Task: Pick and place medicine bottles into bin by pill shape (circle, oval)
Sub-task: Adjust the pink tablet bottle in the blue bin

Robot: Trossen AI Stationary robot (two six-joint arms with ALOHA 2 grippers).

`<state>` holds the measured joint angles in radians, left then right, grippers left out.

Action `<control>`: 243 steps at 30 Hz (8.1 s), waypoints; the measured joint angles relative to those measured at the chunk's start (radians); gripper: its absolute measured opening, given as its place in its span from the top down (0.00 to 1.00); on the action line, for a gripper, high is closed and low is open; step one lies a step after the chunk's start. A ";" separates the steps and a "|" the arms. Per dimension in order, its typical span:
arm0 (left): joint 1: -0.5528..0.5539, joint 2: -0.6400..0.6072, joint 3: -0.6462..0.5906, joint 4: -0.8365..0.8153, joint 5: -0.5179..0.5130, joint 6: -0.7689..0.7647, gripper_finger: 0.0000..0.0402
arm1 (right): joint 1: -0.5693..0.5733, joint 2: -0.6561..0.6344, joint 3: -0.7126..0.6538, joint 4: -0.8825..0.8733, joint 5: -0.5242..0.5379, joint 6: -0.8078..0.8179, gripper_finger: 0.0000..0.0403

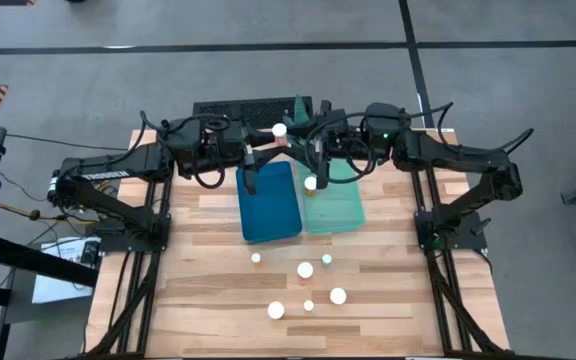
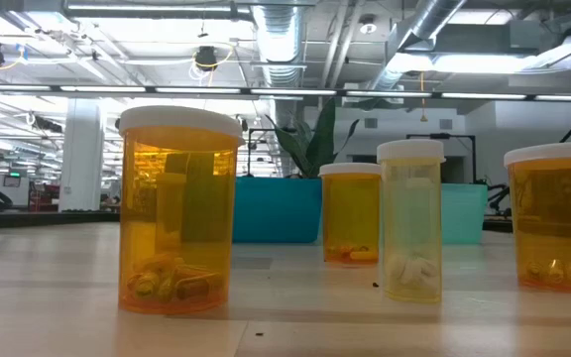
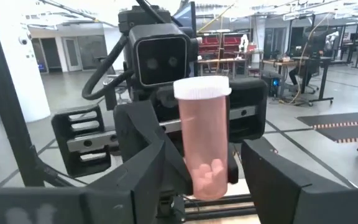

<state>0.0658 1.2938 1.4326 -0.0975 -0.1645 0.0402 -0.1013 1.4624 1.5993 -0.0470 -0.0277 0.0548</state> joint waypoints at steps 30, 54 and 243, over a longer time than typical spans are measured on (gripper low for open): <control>0.000 0.026 0.000 0.004 0.003 -0.042 0.75 | -0.001 0.000 0.000 -0.022 -0.001 -0.015 0.73; -0.022 0.021 0.000 -0.140 0.052 -0.131 0.45 | -0.006 -0.003 0.000 -0.028 -0.003 -0.011 0.75; 0.292 0.494 -0.269 -0.243 0.052 -0.052 0.71 | 0.194 -0.330 0.000 -0.898 0.031 0.207 0.41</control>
<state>0.3581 1.7874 1.1635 -0.3404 -0.1124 -0.0119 0.0929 1.1328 1.5990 -0.9447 0.0032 0.2619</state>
